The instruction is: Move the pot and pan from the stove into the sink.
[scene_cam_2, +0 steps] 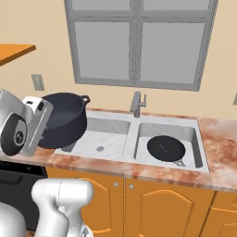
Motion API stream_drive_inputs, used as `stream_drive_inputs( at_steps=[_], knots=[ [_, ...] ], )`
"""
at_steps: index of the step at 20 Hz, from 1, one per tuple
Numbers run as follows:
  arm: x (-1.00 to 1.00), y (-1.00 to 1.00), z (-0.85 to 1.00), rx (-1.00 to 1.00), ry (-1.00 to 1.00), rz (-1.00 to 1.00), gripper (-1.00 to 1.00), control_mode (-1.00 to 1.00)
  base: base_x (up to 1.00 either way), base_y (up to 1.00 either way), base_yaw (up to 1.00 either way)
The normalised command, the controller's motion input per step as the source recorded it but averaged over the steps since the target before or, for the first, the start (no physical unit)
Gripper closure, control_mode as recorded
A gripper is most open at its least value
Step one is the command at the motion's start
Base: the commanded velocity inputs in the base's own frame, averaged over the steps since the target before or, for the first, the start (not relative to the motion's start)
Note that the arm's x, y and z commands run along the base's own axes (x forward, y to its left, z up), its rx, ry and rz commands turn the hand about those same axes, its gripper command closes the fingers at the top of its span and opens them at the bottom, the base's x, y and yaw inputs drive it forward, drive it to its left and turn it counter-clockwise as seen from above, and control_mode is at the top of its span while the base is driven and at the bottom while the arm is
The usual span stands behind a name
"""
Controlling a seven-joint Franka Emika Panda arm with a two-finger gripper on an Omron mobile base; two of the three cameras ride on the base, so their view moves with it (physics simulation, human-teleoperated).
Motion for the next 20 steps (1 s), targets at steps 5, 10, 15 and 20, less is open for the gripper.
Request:
stream_drive_inputs(
  at_steps=[5, 10, 15, 20],
  knots=[
    [0.56, -0.08, -0.23, 0.0, -0.02, 0.01, 1.0, -1.0, 0.0, 0.0, 0.0],
    [0.66, -0.03, -0.31, 0.0, -0.02, 0.01, 1.0, -1.0, 0.0, 0.0, 0.0],
    [0.69, 0.0, -0.39, 0.0, -0.02, 0.01, 1.0, -1.0, 0.0, 0.0, 0.0],
    [0.71, 0.0, -0.37, 0.0, -0.02, 0.0, 1.0, -1.0, 0.0, 0.0, 0.0]
  ],
)
